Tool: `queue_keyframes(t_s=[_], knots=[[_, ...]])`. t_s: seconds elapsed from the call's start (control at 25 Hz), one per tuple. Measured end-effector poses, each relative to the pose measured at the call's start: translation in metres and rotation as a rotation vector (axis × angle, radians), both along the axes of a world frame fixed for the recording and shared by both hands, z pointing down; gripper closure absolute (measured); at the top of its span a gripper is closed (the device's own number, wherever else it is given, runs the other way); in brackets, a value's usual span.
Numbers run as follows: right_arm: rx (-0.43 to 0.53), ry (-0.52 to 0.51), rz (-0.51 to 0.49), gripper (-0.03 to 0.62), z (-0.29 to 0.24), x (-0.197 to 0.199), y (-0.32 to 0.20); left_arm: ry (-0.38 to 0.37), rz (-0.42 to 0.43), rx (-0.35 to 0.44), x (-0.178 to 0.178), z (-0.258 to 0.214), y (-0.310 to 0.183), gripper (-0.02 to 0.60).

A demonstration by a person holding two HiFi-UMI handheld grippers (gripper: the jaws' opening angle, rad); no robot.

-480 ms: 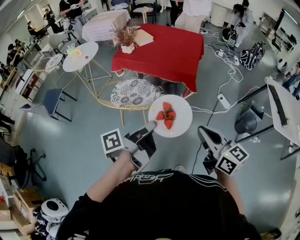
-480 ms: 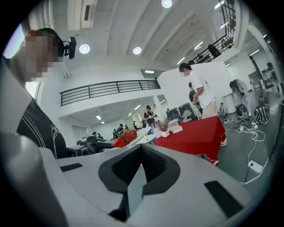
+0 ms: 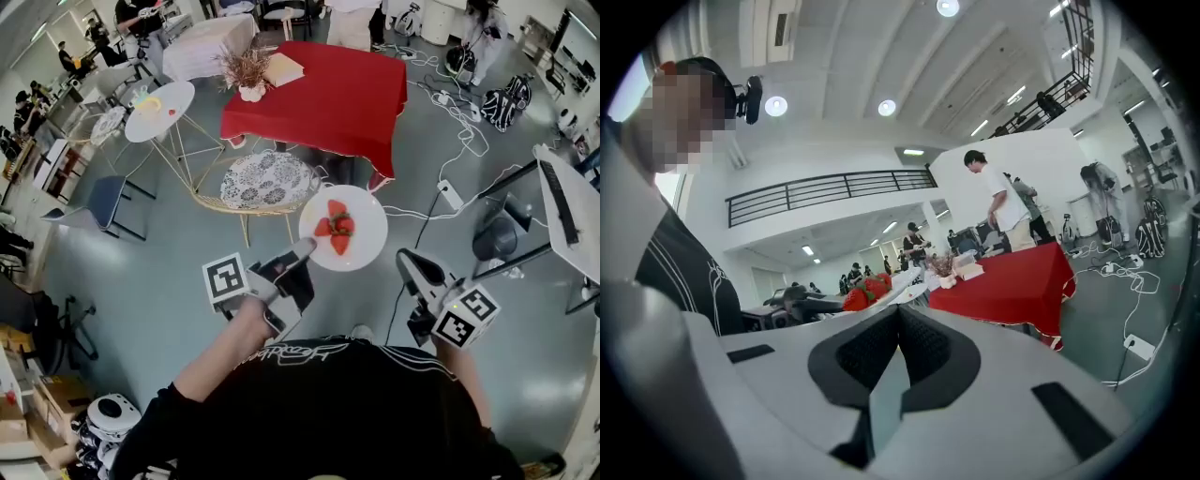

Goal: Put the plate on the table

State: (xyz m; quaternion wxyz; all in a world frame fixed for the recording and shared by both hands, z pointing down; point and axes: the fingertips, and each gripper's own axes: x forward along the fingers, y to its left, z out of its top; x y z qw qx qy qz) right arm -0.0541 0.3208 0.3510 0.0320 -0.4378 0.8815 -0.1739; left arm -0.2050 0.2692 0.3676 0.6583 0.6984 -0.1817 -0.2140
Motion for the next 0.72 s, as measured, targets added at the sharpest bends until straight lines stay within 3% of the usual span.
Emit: queue_keyframes(t_s=[0.32, 0.72], knots=[[-0.002, -0.029, 0.01, 0.586, 0.003, 0.003, -0.006, -0.006, -0.003, -0.004, 0.001, 0.003, -0.005, 0.563], [-0.002, -0.026, 0.009, 0.586, 0.009, 0.098, -0.023, -0.02, -0.022, -0.009, 0.092, 0.014, -0.019, 0.563]])
